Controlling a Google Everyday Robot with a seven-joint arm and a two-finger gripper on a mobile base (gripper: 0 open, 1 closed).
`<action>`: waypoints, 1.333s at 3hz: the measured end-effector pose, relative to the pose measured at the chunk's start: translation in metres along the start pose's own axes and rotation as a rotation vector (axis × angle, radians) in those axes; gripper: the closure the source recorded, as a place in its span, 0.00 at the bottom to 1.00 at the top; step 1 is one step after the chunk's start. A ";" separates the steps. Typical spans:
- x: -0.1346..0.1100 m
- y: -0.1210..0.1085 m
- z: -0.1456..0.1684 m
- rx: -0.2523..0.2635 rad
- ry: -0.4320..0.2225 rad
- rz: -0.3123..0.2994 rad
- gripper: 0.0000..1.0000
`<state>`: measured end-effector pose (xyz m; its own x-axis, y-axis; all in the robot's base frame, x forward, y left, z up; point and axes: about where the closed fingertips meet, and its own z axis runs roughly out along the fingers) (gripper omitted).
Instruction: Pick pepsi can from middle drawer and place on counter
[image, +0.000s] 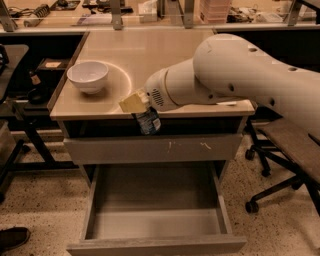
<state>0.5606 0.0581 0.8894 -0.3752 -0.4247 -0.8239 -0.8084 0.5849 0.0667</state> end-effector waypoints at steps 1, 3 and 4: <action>-0.046 -0.030 -0.015 0.007 -0.033 -0.004 1.00; -0.054 -0.038 -0.015 0.001 -0.053 0.021 1.00; -0.067 -0.055 -0.011 0.001 -0.063 0.029 1.00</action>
Offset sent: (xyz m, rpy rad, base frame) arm 0.0634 -0.0161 0.0695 0.0310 -0.0321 -0.0059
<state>0.6253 0.0474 0.9473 -0.3690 -0.3635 -0.8554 -0.7973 0.5968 0.0903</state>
